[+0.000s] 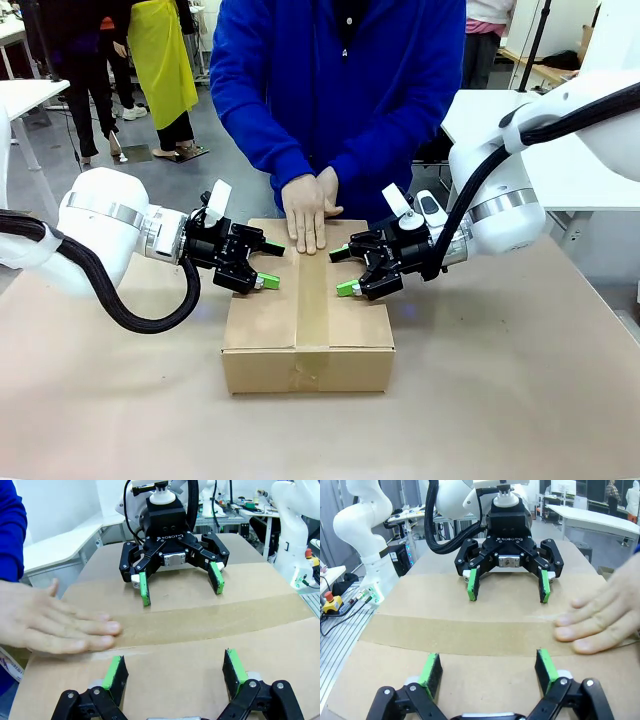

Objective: Pack the gift set into the box.
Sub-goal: Press and hold the closed box until the human finishes sealing it.

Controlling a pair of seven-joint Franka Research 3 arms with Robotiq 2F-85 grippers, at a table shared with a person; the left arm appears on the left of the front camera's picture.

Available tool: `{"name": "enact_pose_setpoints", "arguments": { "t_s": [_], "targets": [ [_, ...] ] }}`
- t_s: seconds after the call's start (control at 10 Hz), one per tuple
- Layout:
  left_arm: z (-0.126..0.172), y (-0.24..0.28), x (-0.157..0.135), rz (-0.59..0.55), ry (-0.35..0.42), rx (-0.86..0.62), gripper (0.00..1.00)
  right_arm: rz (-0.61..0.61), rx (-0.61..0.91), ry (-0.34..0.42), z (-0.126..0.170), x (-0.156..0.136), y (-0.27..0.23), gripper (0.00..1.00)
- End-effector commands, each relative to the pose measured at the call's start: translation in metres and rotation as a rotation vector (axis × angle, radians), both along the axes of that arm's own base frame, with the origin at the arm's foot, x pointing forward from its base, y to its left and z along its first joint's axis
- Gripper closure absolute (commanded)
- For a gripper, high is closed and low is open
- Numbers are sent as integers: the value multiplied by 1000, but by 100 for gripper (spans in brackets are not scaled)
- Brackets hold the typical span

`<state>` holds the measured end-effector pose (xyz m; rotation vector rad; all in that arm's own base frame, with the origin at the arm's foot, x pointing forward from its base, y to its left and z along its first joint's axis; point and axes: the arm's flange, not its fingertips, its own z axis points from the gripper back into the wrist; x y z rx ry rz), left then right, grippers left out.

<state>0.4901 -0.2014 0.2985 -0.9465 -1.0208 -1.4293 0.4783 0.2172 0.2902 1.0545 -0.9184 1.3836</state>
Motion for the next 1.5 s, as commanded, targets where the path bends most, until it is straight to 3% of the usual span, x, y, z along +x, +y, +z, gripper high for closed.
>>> {"name": "enact_pose_setpoints", "arguments": {
  "t_s": [0.0, 1.4],
  "targets": [
    [-4, 0, -1, -2, -4, 5, 0, -2, 16, -26, -3, 0, 0, 0],
    [-4, 0, -1, -2, -4, 5, 0, -2, 16, -26, -3, 0, 0, 0]
  ]
}}
